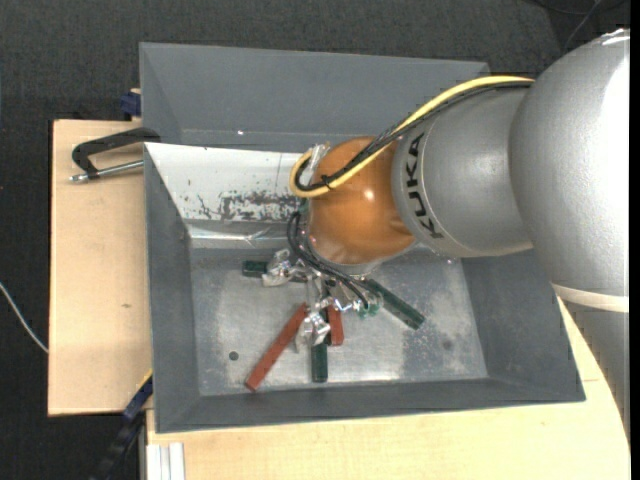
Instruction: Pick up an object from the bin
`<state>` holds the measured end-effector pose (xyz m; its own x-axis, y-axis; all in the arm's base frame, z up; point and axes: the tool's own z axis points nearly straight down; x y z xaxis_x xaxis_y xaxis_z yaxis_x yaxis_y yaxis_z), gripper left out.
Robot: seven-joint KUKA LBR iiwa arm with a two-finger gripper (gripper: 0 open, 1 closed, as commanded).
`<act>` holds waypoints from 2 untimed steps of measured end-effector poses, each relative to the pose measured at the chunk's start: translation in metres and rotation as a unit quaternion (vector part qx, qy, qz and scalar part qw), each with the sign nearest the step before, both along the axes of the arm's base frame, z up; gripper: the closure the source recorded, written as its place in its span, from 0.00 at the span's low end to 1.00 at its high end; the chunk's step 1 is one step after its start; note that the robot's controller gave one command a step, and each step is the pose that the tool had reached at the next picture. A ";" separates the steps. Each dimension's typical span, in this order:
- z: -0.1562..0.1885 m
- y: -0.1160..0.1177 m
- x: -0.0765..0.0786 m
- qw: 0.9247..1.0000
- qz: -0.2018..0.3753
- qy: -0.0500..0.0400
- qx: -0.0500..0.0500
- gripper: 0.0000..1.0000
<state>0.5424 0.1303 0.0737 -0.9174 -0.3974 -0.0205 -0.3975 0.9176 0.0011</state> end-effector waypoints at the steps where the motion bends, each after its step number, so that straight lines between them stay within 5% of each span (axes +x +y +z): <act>1: 0.003 0.012 -0.011 0.992 0.127 0.009 -0.008 1.00; 2: 0.003 0.012 -0.011 0.992 0.127 0.009 -0.008 1.00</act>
Offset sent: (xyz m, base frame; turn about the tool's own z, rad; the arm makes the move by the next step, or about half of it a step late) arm 0.0000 0.0000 0.0000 0.0000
